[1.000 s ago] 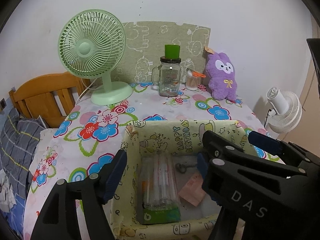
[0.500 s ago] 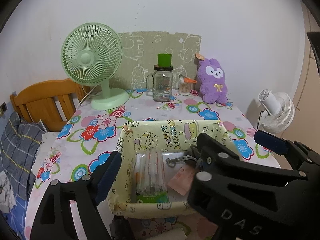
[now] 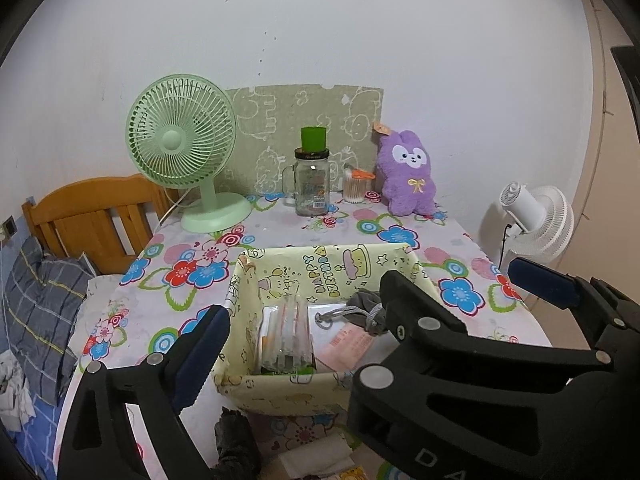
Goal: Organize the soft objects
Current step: 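Open both tools and withdraw them from the basket toward the remaining items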
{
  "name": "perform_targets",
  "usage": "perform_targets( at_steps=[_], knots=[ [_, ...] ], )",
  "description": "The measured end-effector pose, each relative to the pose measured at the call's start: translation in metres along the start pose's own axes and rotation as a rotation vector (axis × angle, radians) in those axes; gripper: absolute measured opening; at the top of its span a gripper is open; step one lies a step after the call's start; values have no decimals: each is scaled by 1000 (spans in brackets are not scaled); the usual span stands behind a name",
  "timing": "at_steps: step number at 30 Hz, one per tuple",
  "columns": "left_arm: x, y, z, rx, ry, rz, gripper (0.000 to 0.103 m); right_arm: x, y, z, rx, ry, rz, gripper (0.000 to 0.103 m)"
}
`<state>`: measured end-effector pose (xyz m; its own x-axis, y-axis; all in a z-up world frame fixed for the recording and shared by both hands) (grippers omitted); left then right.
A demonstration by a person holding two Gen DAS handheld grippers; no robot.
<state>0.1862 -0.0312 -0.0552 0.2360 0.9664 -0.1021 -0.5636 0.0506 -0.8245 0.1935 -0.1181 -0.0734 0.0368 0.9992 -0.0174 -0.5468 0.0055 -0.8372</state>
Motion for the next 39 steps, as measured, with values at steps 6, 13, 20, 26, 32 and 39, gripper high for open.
perform_targets(
  at_steps=[6, 13, 20, 26, 32, 39],
  knots=[
    [-8, 3, 12, -15, 0, 0, 99, -5, 2, 16, -22, 1, 3, 99],
    [-14, 6, 25, -28, -10, -4, 101, -9, 7, 33, -46, 6, 6, 99],
    [-19, 11, 36, -38, -12, -7, 102, -13, 11, 48, -63, 9, 6, 99],
    [-24, 17, 45, -43, -8, -11, 102, -15, 16, 57, -68, 10, 5, 99],
    [-30, 24, 53, -58, -10, -24, 103, -19, 24, 68, -84, 26, 8, 99],
    [-34, 34, 56, -52, 1, -21, 103, -24, 36, 75, -82, 39, 13, 99]
  ],
)
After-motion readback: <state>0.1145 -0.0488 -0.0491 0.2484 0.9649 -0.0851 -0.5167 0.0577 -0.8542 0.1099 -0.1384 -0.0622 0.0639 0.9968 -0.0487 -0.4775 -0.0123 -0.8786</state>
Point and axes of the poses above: each gripper's, at about its wrist camera, not at the fingertips, and z roughly against the way its jaws point, x to its left, y to its underside, the point moved 7 cm from there along -z, roughly the way its jaws point, and after that the axes turned 8 degrees about y, right-handed, at the moved point
